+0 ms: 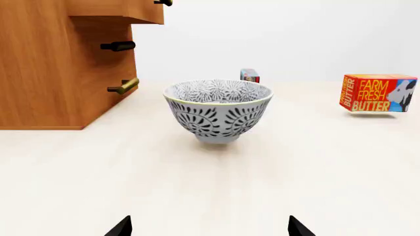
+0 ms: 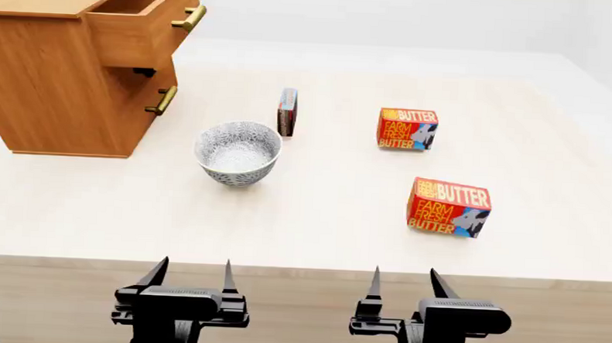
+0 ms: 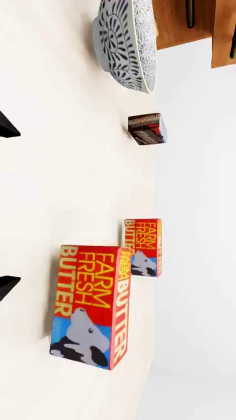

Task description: Put the chocolate pudding in the top drawer of the cabinet and close it.

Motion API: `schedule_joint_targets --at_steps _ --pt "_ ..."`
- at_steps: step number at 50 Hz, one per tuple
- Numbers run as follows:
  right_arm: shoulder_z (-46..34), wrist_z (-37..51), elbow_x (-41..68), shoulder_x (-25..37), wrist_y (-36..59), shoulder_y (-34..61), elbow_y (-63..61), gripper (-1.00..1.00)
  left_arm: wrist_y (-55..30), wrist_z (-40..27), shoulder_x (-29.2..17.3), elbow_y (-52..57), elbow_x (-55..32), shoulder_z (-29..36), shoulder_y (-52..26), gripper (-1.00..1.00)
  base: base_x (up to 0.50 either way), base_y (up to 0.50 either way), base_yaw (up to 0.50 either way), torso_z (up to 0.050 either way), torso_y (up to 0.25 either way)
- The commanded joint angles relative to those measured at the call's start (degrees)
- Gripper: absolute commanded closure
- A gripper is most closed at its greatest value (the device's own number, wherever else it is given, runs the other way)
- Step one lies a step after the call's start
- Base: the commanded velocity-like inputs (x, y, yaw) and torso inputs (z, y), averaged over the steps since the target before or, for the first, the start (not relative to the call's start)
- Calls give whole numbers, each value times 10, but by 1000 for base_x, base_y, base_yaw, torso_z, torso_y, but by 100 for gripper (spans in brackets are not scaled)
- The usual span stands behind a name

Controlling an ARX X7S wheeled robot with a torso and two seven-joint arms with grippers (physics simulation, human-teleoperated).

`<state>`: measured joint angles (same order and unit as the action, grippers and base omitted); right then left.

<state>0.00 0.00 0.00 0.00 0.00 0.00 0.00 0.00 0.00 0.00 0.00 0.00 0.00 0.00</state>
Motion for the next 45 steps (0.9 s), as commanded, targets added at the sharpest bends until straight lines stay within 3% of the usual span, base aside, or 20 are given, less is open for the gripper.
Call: schedule_joint_targets --at_steps 1,7,20,27,33,39,45 --pt "-12 12 8 9 1 0 -1 -100 -1 -9 -9 1 -9 11 0 -100 0 0 0 0 0" --pt "-25 28 18 20 0 0 -1 -100 4 -15 -22 5 -23 27 3 -100 0 0 0 0 0" --pt "-32 47 48 33 18 2 -21 -100 -42 -33 -35 55 -65 30 6 -100 0 0 0 50 0" --pt "-34 56 61 47 102 36 -80 -100 -167 -40 -58 186 -86 38 -20 -100 0 0 0 50 0" --pt "-35 71 68 61 231 125 -165 -100 -357 -52 -86 334 -132 21 -94 -100 0 0 0 50 0" --pt "-41 76 74 72 335 218 -202 -100 -532 -57 -102 384 -204 -22 -223 -100 0 0 0 50 0" --pt "-31 71 98 84 441 329 -228 -100 -649 -55 -124 362 -239 -42 -368 -100 0 0 0 50 0"
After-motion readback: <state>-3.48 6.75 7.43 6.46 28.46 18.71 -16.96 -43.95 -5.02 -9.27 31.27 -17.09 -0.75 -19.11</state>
